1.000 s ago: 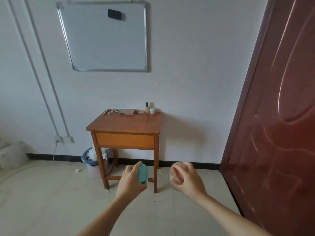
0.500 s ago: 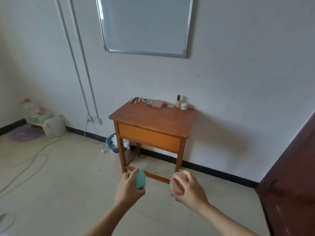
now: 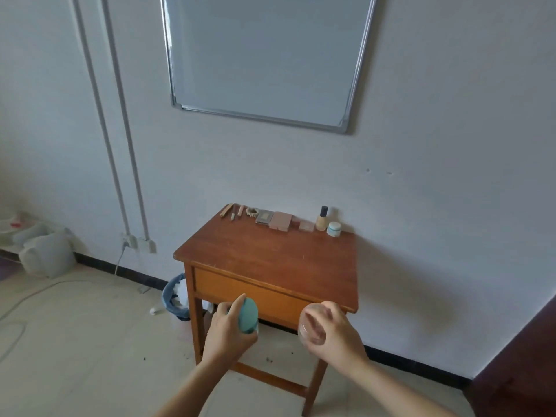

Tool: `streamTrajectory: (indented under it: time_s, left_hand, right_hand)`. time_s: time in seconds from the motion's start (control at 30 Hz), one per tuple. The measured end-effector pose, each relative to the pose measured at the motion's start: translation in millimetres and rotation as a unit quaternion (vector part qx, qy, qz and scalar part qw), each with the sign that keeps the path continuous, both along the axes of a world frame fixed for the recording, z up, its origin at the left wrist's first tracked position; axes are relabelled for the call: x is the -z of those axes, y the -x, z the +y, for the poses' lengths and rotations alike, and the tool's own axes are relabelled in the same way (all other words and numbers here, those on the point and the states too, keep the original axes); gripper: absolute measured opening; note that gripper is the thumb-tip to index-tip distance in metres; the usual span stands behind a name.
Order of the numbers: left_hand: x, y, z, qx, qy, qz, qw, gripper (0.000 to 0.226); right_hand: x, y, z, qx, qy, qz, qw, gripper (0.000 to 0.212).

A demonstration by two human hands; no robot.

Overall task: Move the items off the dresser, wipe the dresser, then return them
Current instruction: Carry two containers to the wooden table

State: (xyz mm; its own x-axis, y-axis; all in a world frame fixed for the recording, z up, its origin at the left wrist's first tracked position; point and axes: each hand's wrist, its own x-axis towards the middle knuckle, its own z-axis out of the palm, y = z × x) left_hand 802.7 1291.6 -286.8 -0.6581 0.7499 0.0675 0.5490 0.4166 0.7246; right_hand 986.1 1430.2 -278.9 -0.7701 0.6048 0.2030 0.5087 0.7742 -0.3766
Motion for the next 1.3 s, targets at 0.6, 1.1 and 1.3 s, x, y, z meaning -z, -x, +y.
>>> streamTrajectory:
  time_s: [0.6,1.1,1.3]
  left_hand:
    - [17.8,77.0,216.4,0.1,0.04,0.028,0.994,0.073]
    - [48.0,83.1,405.5,0.125,0.097,0.027,0.987,0.071]
    - [55.1,90.3,461.1,0.169,0.09,0.039,0.981,0.07]
  right_hand:
    - [26.3,62.7,200.9,0.115,0.051,0.012,0.992,0.049]
    - [64.6,84.3,374.0,0.135,0.114,-0.005,0.984,0.053]
    - [71.0,91.9,396.8,0.166,0.111,-0.017,0.98,0.057]
